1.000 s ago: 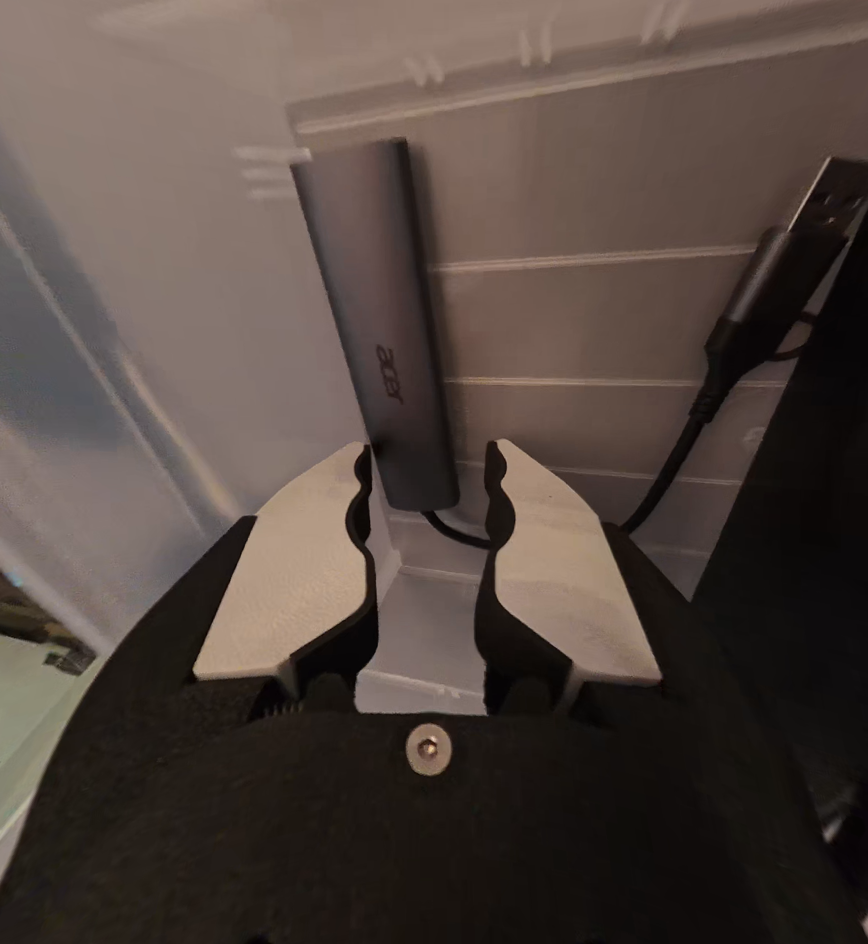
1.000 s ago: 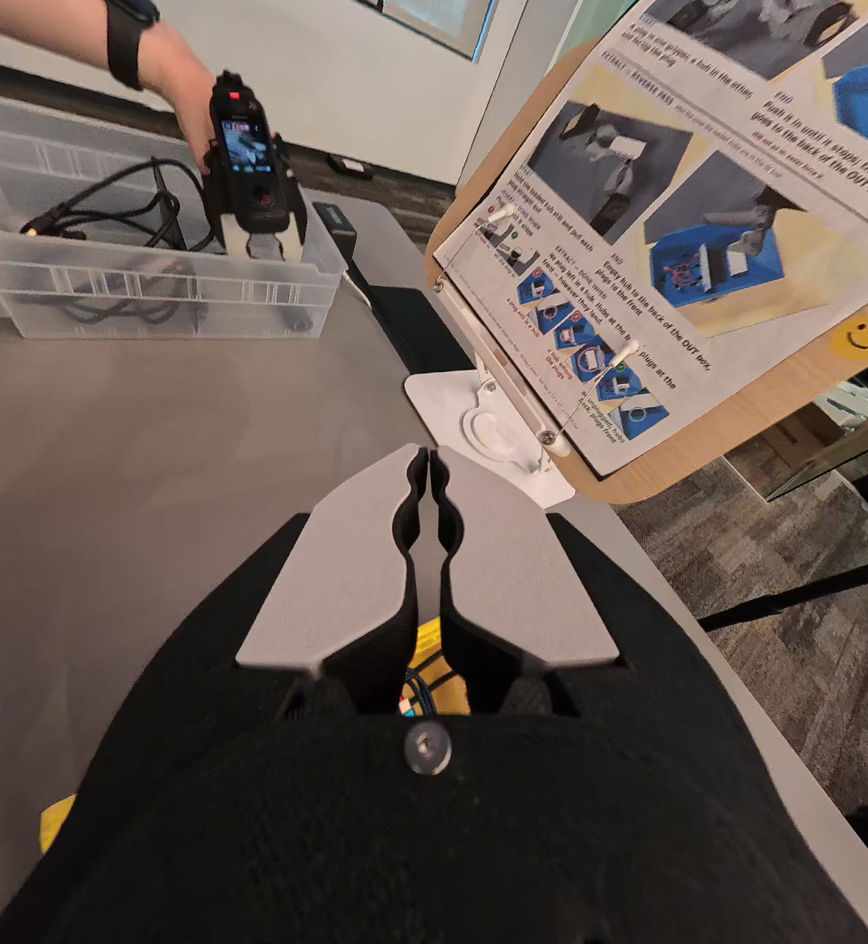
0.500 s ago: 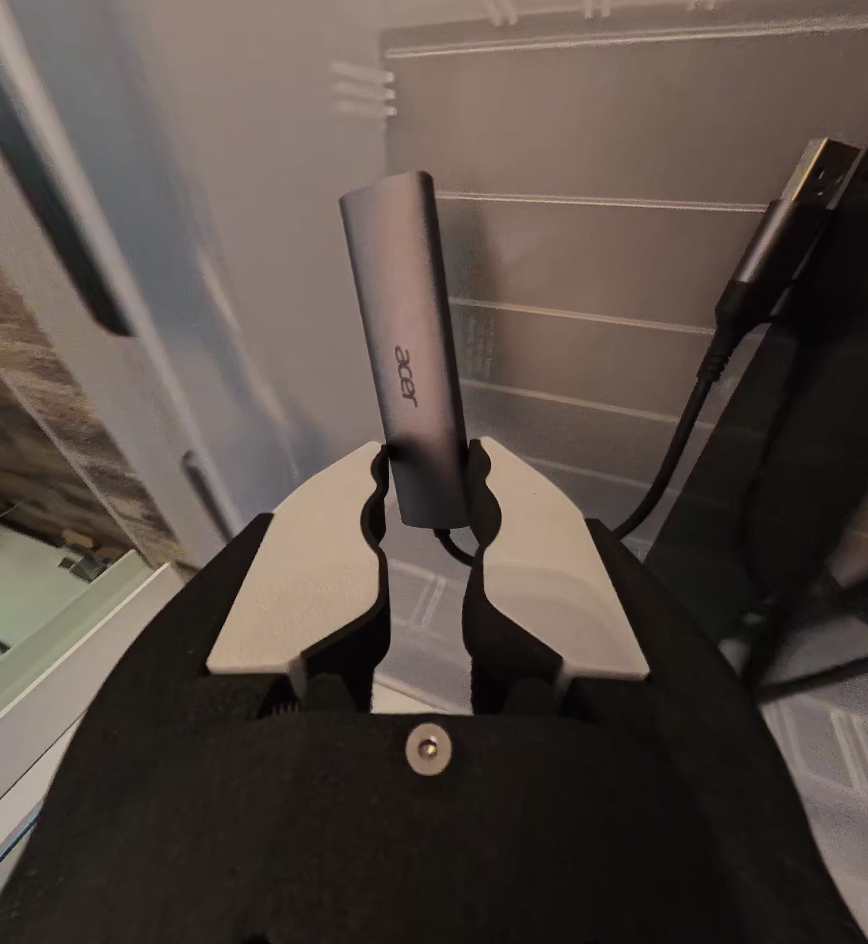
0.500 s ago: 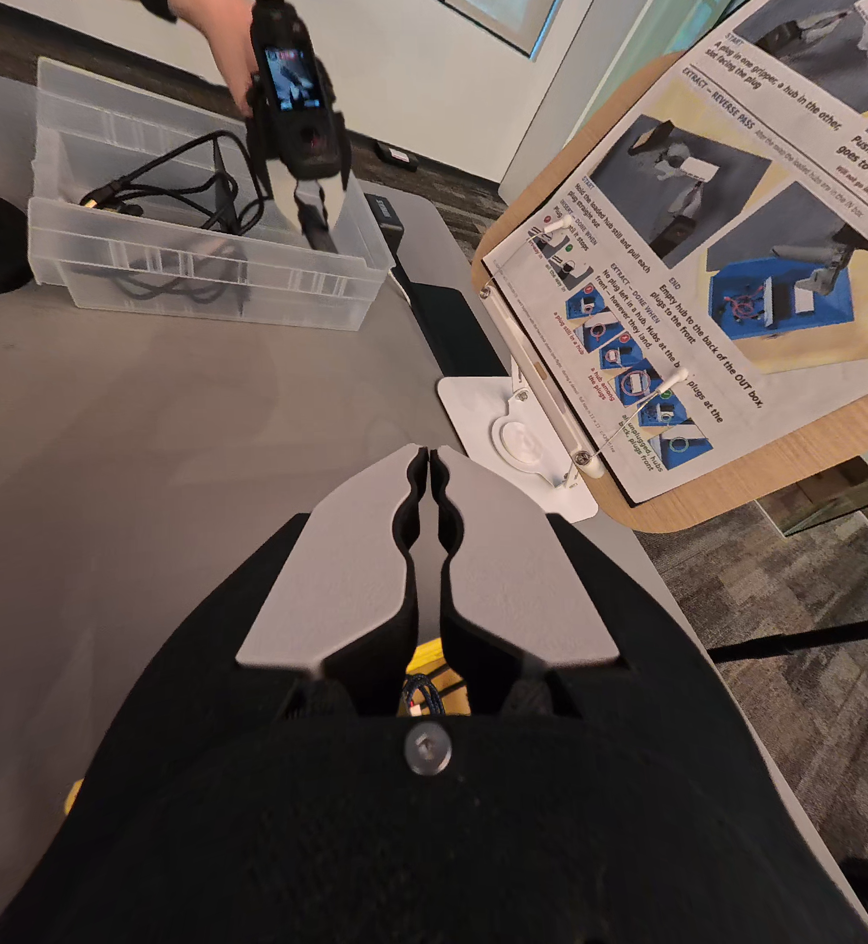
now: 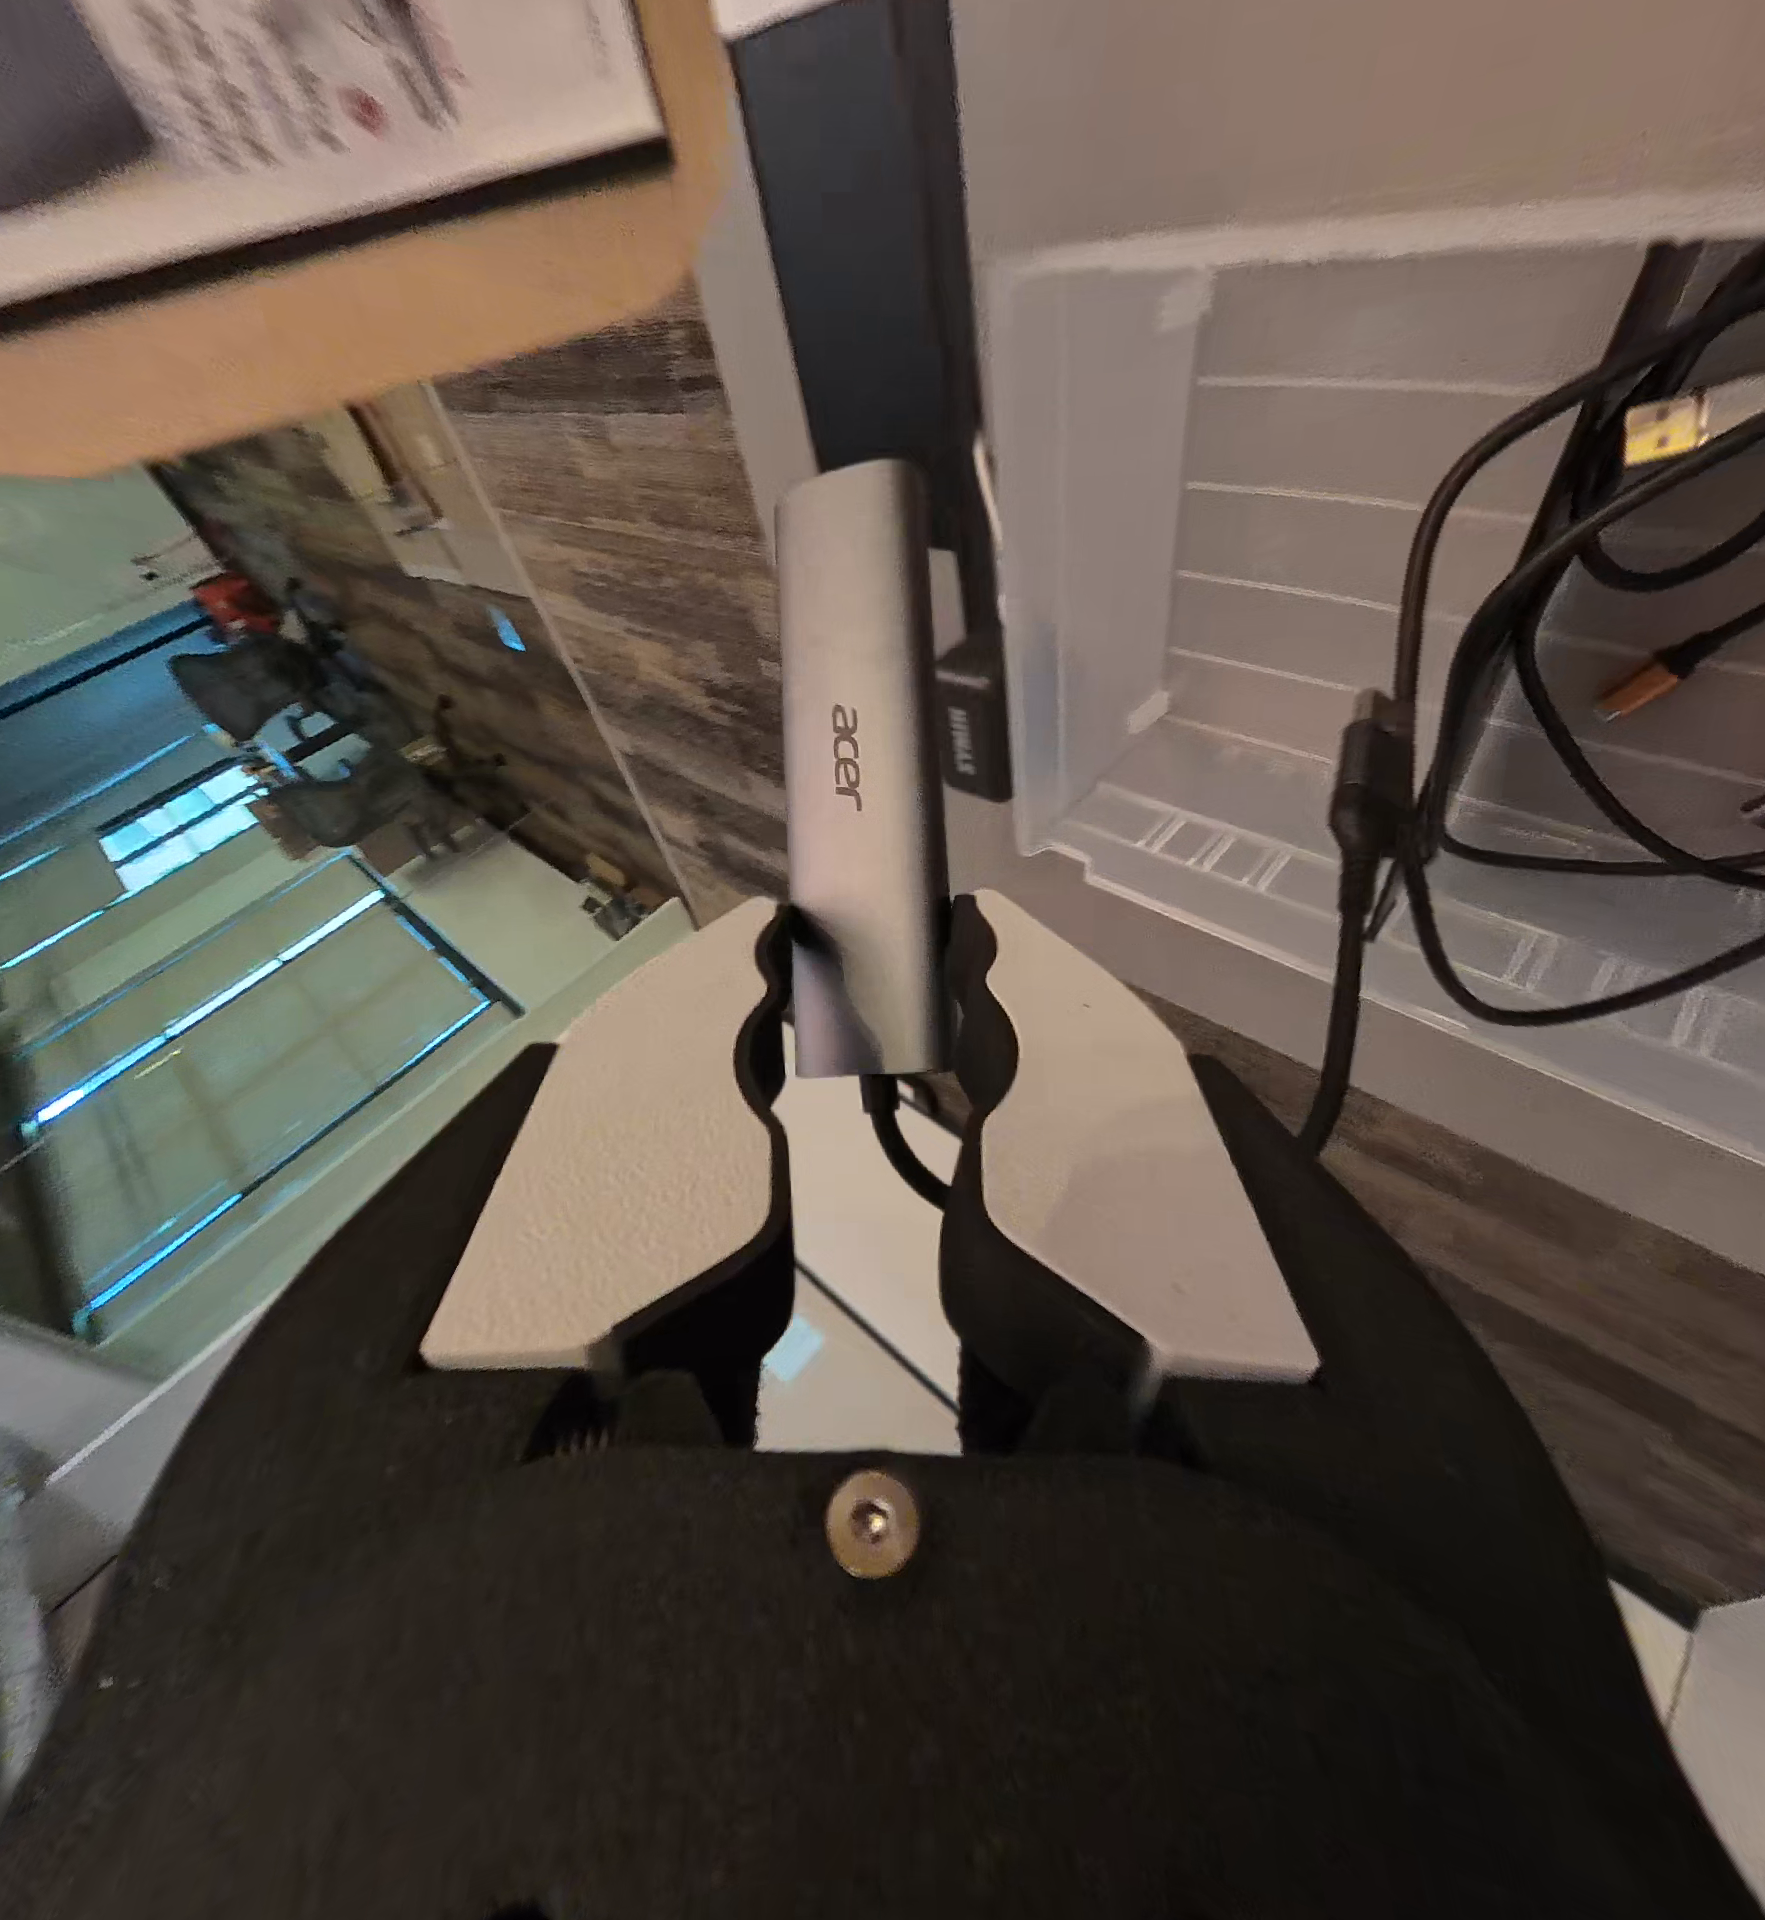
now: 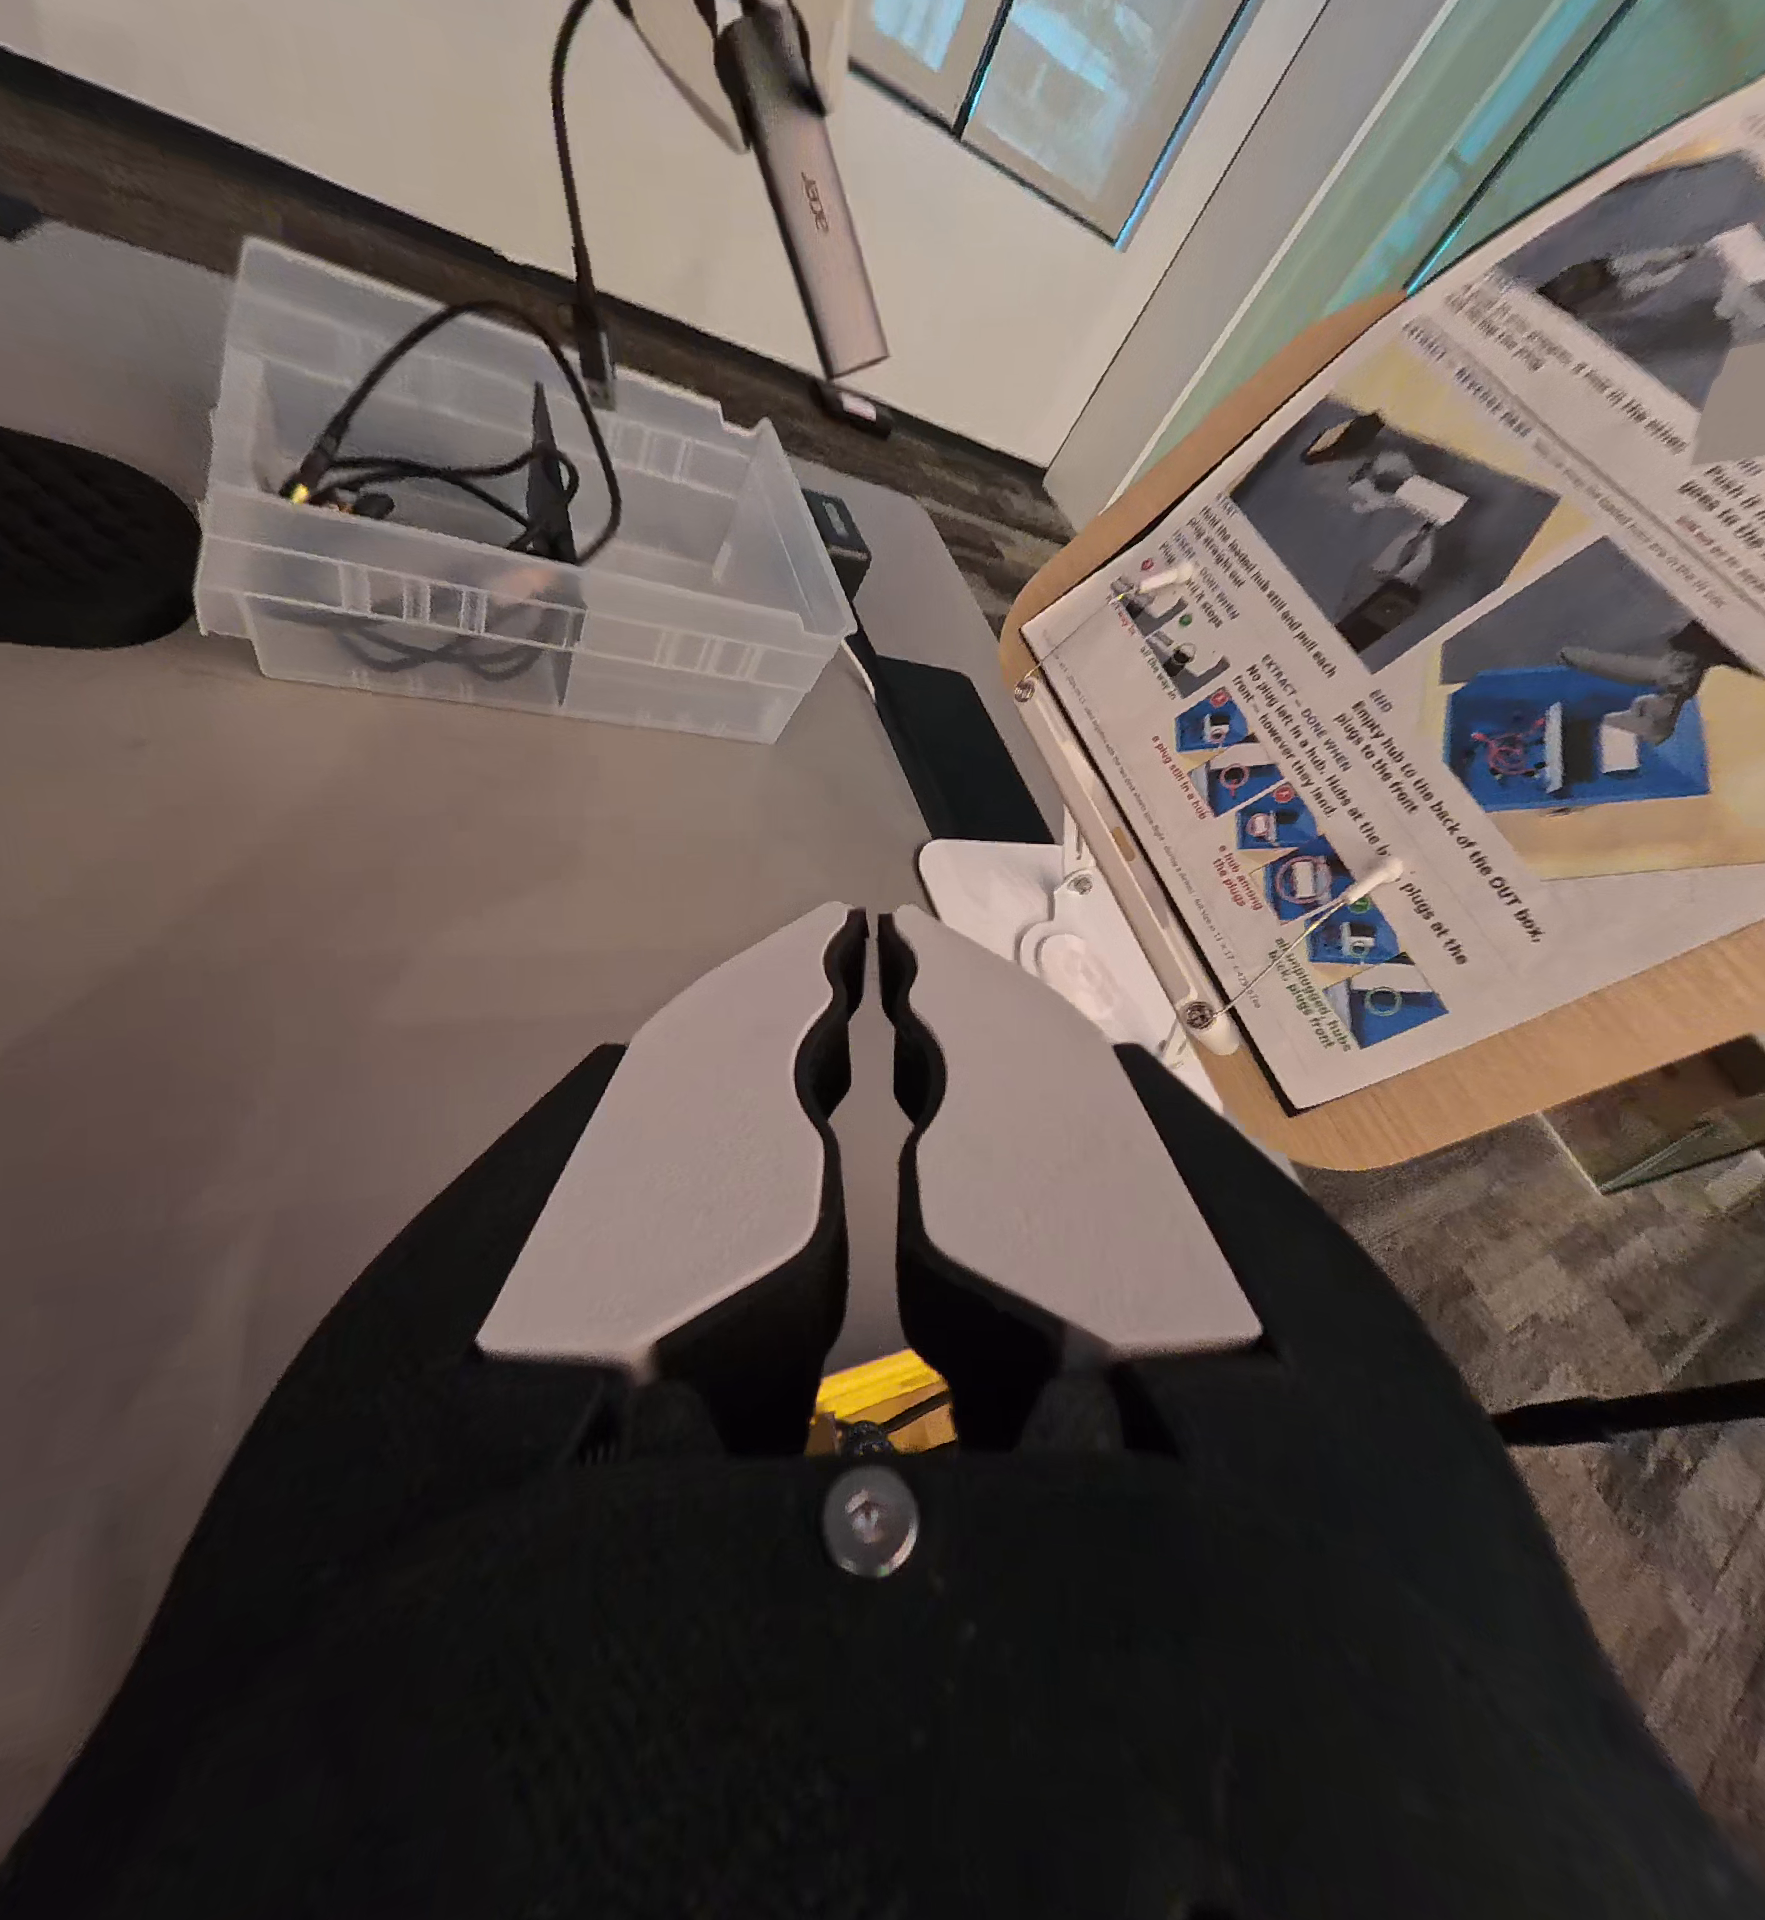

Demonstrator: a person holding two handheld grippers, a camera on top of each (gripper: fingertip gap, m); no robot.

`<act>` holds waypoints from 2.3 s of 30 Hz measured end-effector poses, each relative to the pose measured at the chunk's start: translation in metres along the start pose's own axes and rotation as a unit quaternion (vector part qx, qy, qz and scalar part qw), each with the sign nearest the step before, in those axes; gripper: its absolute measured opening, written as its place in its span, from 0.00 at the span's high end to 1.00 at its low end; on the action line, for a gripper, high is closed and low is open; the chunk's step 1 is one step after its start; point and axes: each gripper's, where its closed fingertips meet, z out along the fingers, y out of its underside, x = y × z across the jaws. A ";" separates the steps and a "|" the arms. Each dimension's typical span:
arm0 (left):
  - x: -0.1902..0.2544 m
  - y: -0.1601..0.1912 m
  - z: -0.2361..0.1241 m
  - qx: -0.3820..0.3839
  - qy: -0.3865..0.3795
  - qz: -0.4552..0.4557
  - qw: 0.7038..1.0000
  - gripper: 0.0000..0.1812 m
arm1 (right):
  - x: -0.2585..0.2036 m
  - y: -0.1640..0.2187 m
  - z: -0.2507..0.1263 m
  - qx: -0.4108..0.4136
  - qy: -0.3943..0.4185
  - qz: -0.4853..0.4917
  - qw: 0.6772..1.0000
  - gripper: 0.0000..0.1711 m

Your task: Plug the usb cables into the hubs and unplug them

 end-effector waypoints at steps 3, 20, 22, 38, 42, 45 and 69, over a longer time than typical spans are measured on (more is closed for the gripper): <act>-0.017 -0.035 -0.044 0.029 -0.017 -0.003 0.999 0.84 | 0.001 -0.013 -0.023 0.023 0.002 0.003 1.000 0.98; 0.118 -0.310 0.042 0.269 0.120 -0.102 0.950 0.84 | 0.003 0.009 -0.141 -0.017 0.050 0.024 0.998 0.97; 0.128 -0.314 0.059 0.268 0.146 -0.117 0.945 0.84 | 0.006 0.014 -0.141 -0.018 0.049 0.031 0.998 0.97; 0.079 -0.269 -0.003 0.359 0.150 -0.265 0.882 0.77 | 0.018 0.020 -0.137 0.009 0.046 0.060 0.997 0.95; 0.073 -0.175 -0.050 0.318 0.131 -0.268 0.900 0.81 | 0.019 0.022 -0.134 0.000 0.050 0.059 0.997 0.94; 0.111 -0.096 -0.039 0.209 0.149 -0.259 0.931 0.84 | 0.021 0.025 -0.130 -0.012 0.053 0.061 0.997 0.94; 0.243 -0.034 0.120 0.144 0.159 -0.187 0.959 0.88 | 0.016 0.043 -0.095 -0.095 0.037 0.050 0.994 0.94</act>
